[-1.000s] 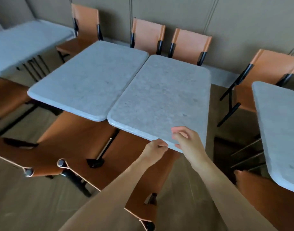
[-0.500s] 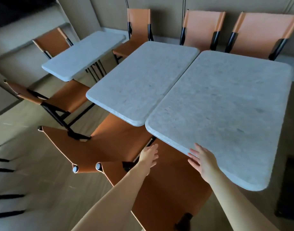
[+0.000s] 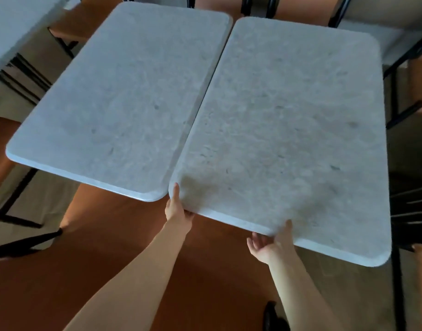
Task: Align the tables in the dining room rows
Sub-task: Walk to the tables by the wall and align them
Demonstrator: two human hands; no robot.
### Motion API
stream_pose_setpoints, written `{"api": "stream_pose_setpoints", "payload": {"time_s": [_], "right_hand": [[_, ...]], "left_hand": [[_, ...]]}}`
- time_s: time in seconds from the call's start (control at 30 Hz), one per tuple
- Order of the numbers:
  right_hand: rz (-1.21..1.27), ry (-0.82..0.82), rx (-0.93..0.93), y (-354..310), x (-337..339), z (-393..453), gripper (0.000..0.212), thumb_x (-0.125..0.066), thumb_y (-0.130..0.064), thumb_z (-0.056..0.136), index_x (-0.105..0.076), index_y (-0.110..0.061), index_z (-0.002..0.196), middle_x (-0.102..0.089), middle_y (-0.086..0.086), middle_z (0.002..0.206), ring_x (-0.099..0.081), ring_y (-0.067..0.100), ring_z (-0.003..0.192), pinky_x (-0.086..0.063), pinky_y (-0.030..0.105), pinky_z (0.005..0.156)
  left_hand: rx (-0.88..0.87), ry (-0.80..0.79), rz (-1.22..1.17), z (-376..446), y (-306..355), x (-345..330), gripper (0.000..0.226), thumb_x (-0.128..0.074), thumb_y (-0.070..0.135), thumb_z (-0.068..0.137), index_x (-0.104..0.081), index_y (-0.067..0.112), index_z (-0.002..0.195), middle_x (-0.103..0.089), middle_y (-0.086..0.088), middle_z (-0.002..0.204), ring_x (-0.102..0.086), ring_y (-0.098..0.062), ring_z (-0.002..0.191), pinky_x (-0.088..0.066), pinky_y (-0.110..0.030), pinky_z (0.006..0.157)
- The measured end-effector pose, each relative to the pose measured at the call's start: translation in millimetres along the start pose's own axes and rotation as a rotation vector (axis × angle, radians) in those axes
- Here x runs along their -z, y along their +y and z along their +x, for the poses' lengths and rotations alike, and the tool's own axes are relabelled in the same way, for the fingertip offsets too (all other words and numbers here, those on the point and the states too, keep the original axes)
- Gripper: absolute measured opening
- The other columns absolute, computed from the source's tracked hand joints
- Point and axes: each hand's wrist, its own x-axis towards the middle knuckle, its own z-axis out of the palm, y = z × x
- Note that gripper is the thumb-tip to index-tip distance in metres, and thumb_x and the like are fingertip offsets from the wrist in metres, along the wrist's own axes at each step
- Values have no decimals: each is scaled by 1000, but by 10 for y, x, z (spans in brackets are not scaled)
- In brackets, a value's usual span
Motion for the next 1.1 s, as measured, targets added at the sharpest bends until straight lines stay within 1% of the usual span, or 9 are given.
{"api": "stream_pose_setpoints", "payload": {"time_s": [0.07,0.17,0.27,0.43,0.53,0.7,0.8,0.97,1.1], "right_hand": [[-1,20,52,-22,84,72,77,-59,-78,80,-55,-13,121,-60,4,110,-61,24,91,-50,47,98],[74,59,200,-149,203,144,84,-74,-69,76,-52,-16,138,-63,6,129,-64,29,110,-56,44,84],[323,-83,246,-313,367,174,70,-82,-53,76,-61,-16,131,-73,7,117,-71,29,106,-59,44,88],[416,-223,336,-582,665,202,54,-77,-44,84,-65,-15,128,-74,8,119,-69,28,113,-54,45,102],[381,-290,351,-560,734,222,49,-70,-43,91,-62,-14,130,-72,8,124,-67,28,117,-53,44,102],[345,-300,375,-542,782,244,46,-68,-41,93,-62,-14,129,-71,7,124,-66,26,116,-53,40,101],[338,-293,392,-531,804,245,41,-68,-40,94,-63,-14,124,-72,6,116,-68,24,108,-56,38,91],[320,-281,410,-506,814,265,37,-68,-41,94,-63,-13,118,-72,7,115,-67,26,112,-51,41,106],[292,-265,427,-530,873,248,32,-66,-41,94,-63,-14,110,-70,7,112,-67,26,108,-50,42,107]], "left_hand": [[-12,18,2,119,73,30,80,-84,64,67,-60,20,131,-69,-6,120,-70,-31,104,-59,-51,91],[45,-88,34,299,227,58,100,-81,80,52,-63,23,131,-72,-4,122,-73,-29,104,-60,-47,86],[79,-119,101,434,316,42,79,-59,85,73,-68,24,123,-74,-1,116,-70,-23,106,-57,-42,86],[73,-168,195,451,307,2,48,-70,63,81,-68,25,109,-79,2,95,-72,-17,93,-58,-39,75],[60,-224,191,468,304,51,48,-70,60,82,-68,23,113,-80,1,94,-74,-17,93,-58,-41,89],[37,-248,202,409,285,61,44,-70,59,83,-68,23,108,-80,2,86,-76,-14,76,-59,-37,66],[27,-275,191,426,276,96,43,-71,57,83,-67,21,106,-79,0,83,-75,-16,77,-60,-39,75],[38,-307,187,431,292,153,50,-76,52,80,-67,18,114,-80,-4,93,-74,-22,93,-59,-44,88],[56,-329,164,393,230,240,49,-75,50,84,-67,21,122,-76,-5,112,-72,-24,103,-58,-46,84]]}}
